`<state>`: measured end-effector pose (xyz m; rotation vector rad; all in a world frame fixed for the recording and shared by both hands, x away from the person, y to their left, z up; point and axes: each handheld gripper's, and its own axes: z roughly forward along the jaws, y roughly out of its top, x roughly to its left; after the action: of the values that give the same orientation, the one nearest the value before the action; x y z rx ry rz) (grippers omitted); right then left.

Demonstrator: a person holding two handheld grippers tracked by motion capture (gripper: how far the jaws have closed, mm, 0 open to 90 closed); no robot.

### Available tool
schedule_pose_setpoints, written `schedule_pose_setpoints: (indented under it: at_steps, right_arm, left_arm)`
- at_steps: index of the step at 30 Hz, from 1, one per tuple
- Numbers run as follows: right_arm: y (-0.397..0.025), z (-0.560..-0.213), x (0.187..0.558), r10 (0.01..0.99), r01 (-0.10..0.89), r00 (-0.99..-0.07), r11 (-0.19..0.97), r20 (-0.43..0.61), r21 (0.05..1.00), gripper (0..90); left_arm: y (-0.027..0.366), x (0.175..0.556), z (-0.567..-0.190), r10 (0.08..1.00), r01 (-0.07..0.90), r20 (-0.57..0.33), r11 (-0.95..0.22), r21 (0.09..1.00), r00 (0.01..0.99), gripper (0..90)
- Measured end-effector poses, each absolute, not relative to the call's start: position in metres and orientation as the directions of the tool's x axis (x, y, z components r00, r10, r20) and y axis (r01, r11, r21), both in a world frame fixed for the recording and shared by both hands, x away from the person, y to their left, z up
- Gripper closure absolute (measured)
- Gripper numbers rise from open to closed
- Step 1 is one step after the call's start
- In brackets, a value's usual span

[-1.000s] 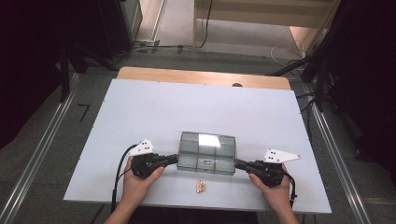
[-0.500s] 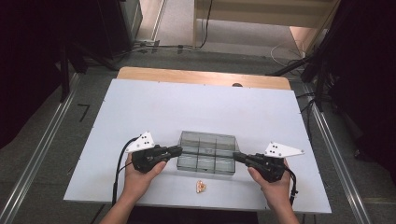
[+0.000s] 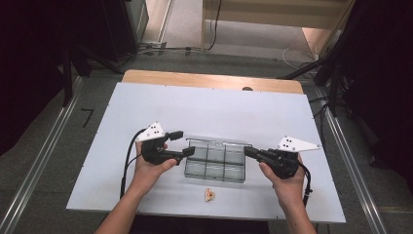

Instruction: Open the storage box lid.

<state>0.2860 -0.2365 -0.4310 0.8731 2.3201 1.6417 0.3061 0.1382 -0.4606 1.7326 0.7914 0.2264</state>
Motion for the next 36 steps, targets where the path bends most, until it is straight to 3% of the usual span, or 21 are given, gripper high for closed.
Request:
schedule_pose_setpoints:
  at_steps: [1, 7, 11, 17, 23, 32, 36]
  right_arm:
    - [-0.237, -0.430, 0.288, 0.548, 0.370, -0.813, 0.221, 0.199, 0.902, 88.5]
    - [-0.238, -0.422, 0.300, 0.548, 0.378, -0.811, 0.224, 0.204, 0.898, 88.5]
    - [-0.239, -0.420, 0.304, 0.553, 0.374, -0.807, 0.202, 0.210, 0.905, 88.4]
    - [-0.237, -0.420, 0.306, 0.595, 0.381, -0.777, 0.183, 0.207, 0.906, 88.4]
    - [-0.237, -0.420, 0.305, 0.608, 0.372, -0.770, 0.182, 0.193, 0.910, 88.3]
    - [-0.258, -0.424, 0.311, 0.635, 0.368, -0.742, 0.118, 0.215, 0.922, 87.2]
    - [-0.261, -0.432, 0.318, 0.632, 0.404, -0.734, 0.111, 0.249, 0.908, 71.7]
  left_arm:
    - [0.137, 0.312, -0.462, 0.597, 0.402, -0.260, -0.114, 0.908, 0.759, 0.0]
    - [0.131, 0.331, -0.468, 0.589, 0.417, -0.274, -0.119, 0.901, 0.761, 0.0]
    - [0.130, 0.334, -0.470, 0.592, 0.410, -0.263, -0.127, 0.903, 0.762, 16.2]
    - [0.128, 0.336, -0.468, 0.583, 0.410, -0.268, -0.124, 0.903, 0.767, 29.3]
    - [0.130, 0.339, -0.468, 0.597, 0.429, -0.288, -0.106, 0.897, 0.748, 52.7]
    - [0.132, 0.344, -0.466, 0.611, 0.448, -0.302, -0.097, 0.889, 0.732, 59.9]
    - [0.132, 0.346, -0.467, 0.612, 0.457, -0.318, -0.079, 0.886, 0.724, 61.6]
